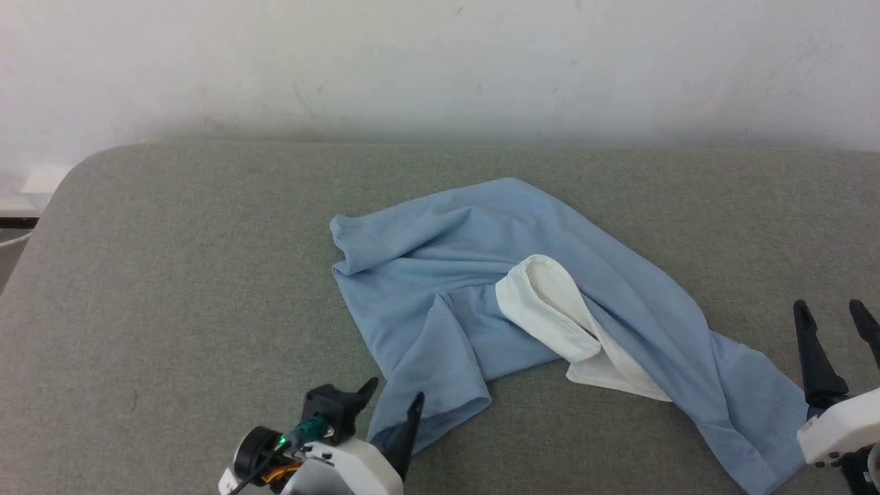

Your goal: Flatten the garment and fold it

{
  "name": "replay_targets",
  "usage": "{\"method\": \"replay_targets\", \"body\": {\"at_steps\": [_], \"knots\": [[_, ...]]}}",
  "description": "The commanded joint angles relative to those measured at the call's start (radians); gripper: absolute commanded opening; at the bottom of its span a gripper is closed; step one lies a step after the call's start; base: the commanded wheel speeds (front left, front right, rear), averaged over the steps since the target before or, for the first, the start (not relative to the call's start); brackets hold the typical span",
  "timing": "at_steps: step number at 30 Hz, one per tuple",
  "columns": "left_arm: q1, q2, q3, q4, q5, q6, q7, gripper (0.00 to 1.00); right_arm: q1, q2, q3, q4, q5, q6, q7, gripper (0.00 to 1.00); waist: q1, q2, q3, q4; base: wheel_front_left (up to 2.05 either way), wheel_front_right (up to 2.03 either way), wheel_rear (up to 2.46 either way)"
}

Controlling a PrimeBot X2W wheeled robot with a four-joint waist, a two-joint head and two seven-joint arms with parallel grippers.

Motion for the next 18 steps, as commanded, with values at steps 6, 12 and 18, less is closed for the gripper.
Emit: {"method": "replay_targets", "body": {"at_steps": [6,12,18], "knots": [[-0.075,0.091,-0.165,-0.046,0.025,-0.008,0.224,1.00,-0.003,0.119,-0.071,-0.046,-0.081,-0.002,0.013,1.00,-0.0001,0.0000,0.051,-0.008,0.00,0.00,0.00],[-0.124,0.129,-0.234,-0.035,0.051,-0.008,0.282,1.00,-0.011,0.157,-0.079,-0.032,-0.107,-0.002,0.016,1.00,-0.0001,0.0000,0.089,-0.024,0.00,0.00,0.00],[-0.165,0.151,-0.319,0.016,0.010,-0.008,0.296,0.49,-0.025,0.170,-0.093,-0.002,-0.121,-0.002,0.013,1.00,-0.0001,0.0000,0.114,-0.028,0.00,0.00,0.00]]}}
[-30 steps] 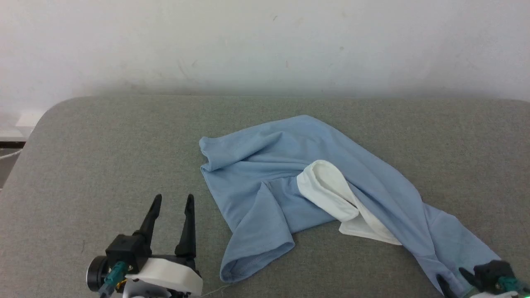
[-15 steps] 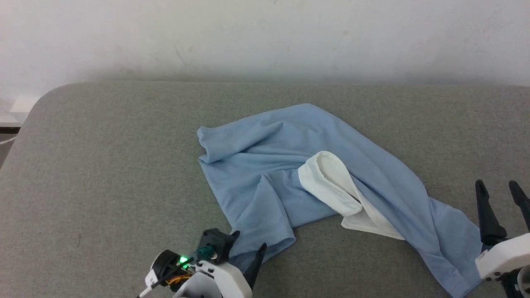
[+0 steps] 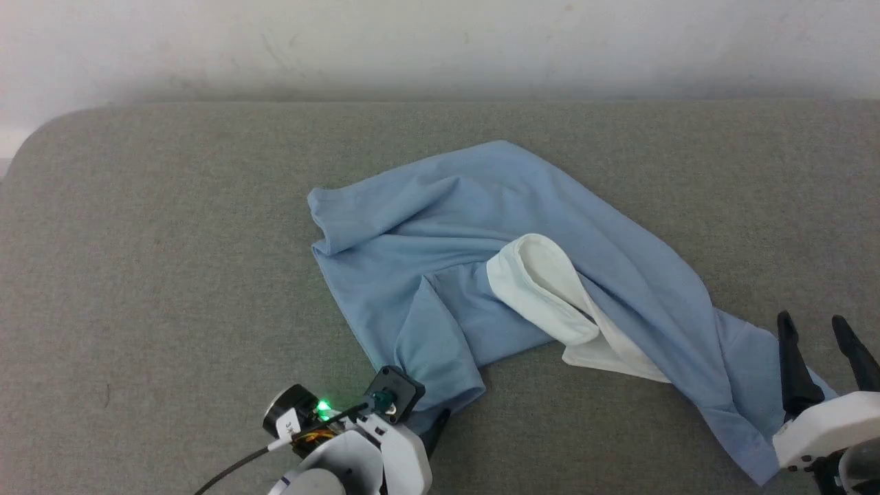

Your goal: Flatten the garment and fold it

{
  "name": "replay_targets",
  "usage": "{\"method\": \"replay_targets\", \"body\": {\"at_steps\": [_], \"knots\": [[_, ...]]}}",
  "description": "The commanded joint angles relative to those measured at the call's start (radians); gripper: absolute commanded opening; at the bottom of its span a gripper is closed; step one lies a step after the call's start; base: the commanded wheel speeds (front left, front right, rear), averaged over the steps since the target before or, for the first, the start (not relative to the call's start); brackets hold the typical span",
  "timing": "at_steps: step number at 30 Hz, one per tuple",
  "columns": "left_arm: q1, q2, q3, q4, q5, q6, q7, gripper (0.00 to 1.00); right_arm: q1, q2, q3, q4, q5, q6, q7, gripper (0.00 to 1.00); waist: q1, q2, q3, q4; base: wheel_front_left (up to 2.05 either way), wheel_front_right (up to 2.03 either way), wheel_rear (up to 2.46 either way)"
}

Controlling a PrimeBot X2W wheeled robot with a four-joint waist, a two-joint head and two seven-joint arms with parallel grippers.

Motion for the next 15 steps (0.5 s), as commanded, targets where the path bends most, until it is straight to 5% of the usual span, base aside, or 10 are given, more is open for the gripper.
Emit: {"method": "replay_targets", "body": {"at_steps": [1,6,15], "knots": [[-0.014,0.009,-0.025,0.022,-0.024,-0.007,0.000,0.00,-0.022,0.007,-0.003,0.010,-0.007,-0.001,-0.005,1.00,-0.0001,0.0000,0.008,-0.001,0.00,0.00,0.00],[-0.020,0.007,0.004,0.004,-0.074,0.004,-0.088,0.00,-0.018,0.011,-0.008,0.039,-0.011,-0.001,-0.003,1.00,-0.0001,0.0000,-0.013,0.022,0.00,0.00,0.00],[0.035,0.042,0.183,-0.098,-0.149,0.114,-0.263,0.00,0.003,0.004,0.012,0.065,-0.013,-0.001,0.010,1.00,-0.0001,0.0000,-0.060,0.085,0.00,0.00,0.00]]}}
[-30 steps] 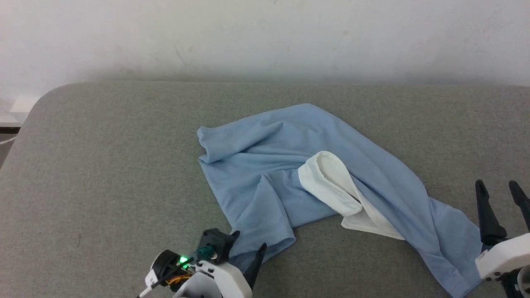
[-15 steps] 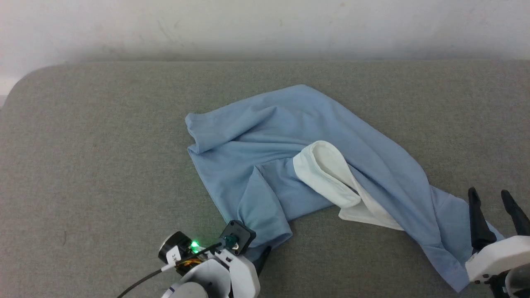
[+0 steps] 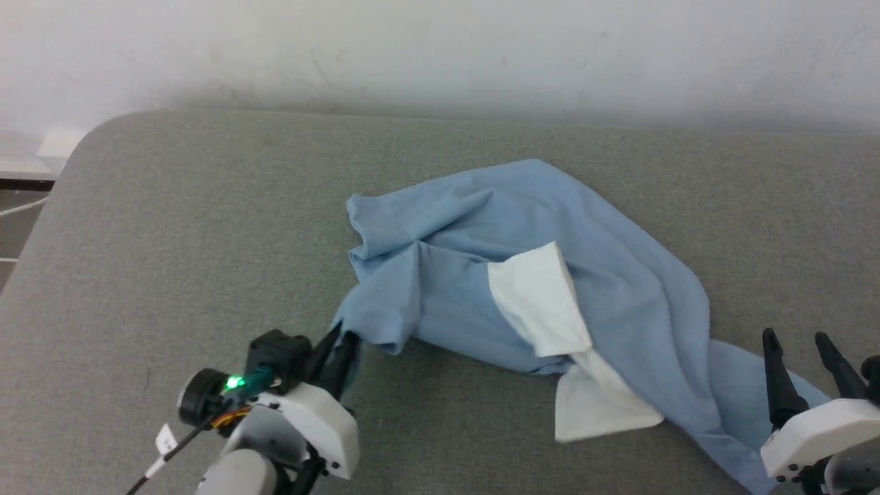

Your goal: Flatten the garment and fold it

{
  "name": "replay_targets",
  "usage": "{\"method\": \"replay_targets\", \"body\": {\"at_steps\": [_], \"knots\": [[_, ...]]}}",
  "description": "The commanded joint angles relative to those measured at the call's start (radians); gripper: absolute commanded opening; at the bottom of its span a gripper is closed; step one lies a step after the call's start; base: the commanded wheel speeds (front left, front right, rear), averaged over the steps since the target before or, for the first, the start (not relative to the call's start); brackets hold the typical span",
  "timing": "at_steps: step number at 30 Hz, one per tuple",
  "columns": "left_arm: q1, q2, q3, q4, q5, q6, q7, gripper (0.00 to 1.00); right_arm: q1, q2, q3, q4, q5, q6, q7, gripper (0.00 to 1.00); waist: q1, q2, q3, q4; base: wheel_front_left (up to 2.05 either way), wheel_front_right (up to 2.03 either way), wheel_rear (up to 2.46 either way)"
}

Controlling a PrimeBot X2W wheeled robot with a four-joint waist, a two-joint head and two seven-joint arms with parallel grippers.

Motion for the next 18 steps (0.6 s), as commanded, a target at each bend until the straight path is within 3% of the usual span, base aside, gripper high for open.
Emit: {"method": "replay_targets", "body": {"at_steps": [1,8,9,10,11,18], "knots": [[0.023,0.027,0.040,-0.002,-0.012,0.029,-0.019,0.00,0.007,-0.004,0.013,0.004,-0.005,-0.001,0.007,1.00,0.0000,0.0000,-0.021,0.030,0.00,0.00,0.00],[0.067,0.038,0.163,0.074,-0.063,0.127,-0.071,0.00,0.009,-0.008,0.041,0.019,-0.007,-0.001,0.016,1.00,0.0000,0.0000,-0.024,0.052,0.00,0.00,0.00],[0.070,0.035,0.176,0.098,-0.071,0.138,-0.077,0.13,0.008,-0.008,0.047,0.021,-0.007,-0.001,0.017,1.00,0.0000,0.0000,-0.024,0.053,0.00,0.00,0.00],[0.072,0.032,0.185,0.123,-0.074,0.150,-0.081,0.76,0.007,-0.008,0.052,0.024,-0.007,-0.001,0.018,1.00,0.0000,0.0000,-0.024,0.054,0.00,0.00,0.00],[0.071,0.028,0.190,0.143,-0.076,0.159,-0.085,1.00,0.006,-0.009,0.058,0.027,-0.006,-0.001,0.020,1.00,0.0000,0.0000,-0.024,0.055,0.00,0.00,0.00],[0.041,-0.013,0.219,0.160,-0.080,0.186,-0.224,1.00,-0.019,-0.036,0.098,0.026,0.003,-0.001,0.030,1.00,0.0000,0.0000,-0.032,0.073,0.00,0.00,0.00]]}}
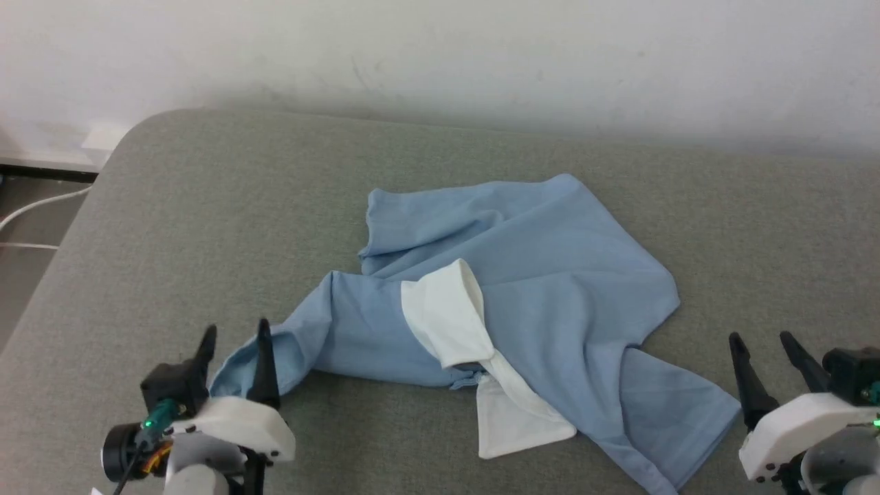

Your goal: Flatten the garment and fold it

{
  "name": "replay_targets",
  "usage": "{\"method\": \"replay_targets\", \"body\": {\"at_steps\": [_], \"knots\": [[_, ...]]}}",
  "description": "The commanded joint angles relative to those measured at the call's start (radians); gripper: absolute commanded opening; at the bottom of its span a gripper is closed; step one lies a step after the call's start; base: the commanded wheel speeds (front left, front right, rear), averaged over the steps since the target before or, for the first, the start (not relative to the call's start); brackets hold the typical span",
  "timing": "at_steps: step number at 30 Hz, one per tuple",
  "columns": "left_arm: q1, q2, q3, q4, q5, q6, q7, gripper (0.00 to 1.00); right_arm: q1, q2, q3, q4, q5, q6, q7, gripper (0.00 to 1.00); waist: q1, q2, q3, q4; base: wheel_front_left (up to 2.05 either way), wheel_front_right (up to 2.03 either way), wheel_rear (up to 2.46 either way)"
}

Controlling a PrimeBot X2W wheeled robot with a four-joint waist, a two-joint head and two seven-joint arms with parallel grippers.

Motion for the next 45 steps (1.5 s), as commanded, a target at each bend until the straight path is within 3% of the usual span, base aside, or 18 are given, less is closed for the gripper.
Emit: {"method": "replay_targets", "body": {"at_steps": [1,7,13,18,22,32,33,34,40,45], "knots": [[-0.022,-0.004,0.015,-0.012,0.002,0.013,-0.031,1.00,-0.023,-0.013,0.007,-0.008,0.005,-0.001,0.006,1.00,0.0000,-0.0001,-0.005,0.013,0.00,0.00,0.00],[-0.039,-0.016,0.021,-0.165,0.092,-0.039,-0.076,1.00,-0.112,-0.085,0.087,-0.026,0.030,-0.001,0.095,1.00,0.0000,-0.0001,0.003,0.060,0.00,0.00,0.00],[0.005,-0.063,0.022,-0.384,0.241,-0.101,-0.077,1.00,-0.243,-0.180,0.205,0.037,0.078,-0.001,0.340,1.00,0.0000,-0.0001,0.042,0.117,0.00,0.00,0.00],[0.036,-0.113,0.004,-0.425,0.289,-0.144,-0.077,1.00,-0.350,-0.238,0.241,0.154,0.087,-0.001,0.485,1.00,0.0000,-0.0001,0.081,0.174,0.00,0.00,0.00],[0.040,-0.144,0.003,-0.427,0.299,-0.162,-0.077,1.00,-0.415,-0.259,0.239,0.267,0.073,-0.001,0.529,1.00,0.0000,-0.0001,0.108,0.218,0.00,0.00,0.00],[0.035,-0.177,0.015,-0.413,0.306,-0.198,-0.077,1.00,-0.478,-0.246,0.246,0.477,0.029,-0.001,0.490,1.00,0.0000,-0.0001,0.134,0.263,0.00,0.00,0.00],[0.036,-0.178,0.018,-0.411,0.307,-0.199,-0.077,1.00,-0.478,-0.247,0.256,0.485,0.031,-0.001,0.482,0.55,0.0000,-0.0001,0.135,0.261,0.00,0.00,0.00],[0.036,-0.180,0.020,-0.409,0.307,-0.201,-0.077,1.00,-0.480,-0.251,0.260,0.492,0.030,-0.001,0.468,0.00,0.0000,-0.0001,0.135,0.258,0.00,0.00,0.00],[0.037,-0.185,0.027,-0.393,0.311,-0.212,-0.077,1.00,-0.517,-0.297,0.254,0.494,-0.009,-0.001,0.361,0.00,0.0000,-0.0001,0.115,0.228,0.00,0.00,0.00],[0.031,-0.187,0.022,-0.383,0.312,-0.221,-0.077,1.00,-0.585,-0.359,0.169,0.460,-0.082,-0.001,0.273,0.00,0.0000,-0.0001,0.104,0.209,0.00,0.00,0.00]]}}
